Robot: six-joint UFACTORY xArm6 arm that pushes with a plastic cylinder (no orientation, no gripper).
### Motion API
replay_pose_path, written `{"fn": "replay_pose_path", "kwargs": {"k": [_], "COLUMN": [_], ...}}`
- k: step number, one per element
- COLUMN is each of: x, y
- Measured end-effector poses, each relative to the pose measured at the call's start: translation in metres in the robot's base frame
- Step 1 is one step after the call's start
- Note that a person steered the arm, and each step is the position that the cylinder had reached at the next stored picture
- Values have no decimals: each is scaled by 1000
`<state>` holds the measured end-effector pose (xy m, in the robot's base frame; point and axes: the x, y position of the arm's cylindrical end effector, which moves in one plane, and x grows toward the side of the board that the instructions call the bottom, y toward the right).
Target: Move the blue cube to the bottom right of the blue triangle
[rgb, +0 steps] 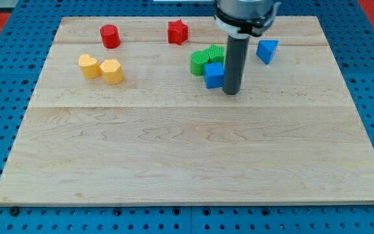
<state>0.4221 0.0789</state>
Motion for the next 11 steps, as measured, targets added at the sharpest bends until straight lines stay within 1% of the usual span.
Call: {"fn": "replay_pose_path", "kwargs": {"k": [1, 2, 4, 5, 6, 7, 9, 10, 11], "x": [25, -13, -19, -31, -55, -56, -75, -77, -74], "y": [-40, -46, -69, -74, -35, 17, 84, 99, 98]}}
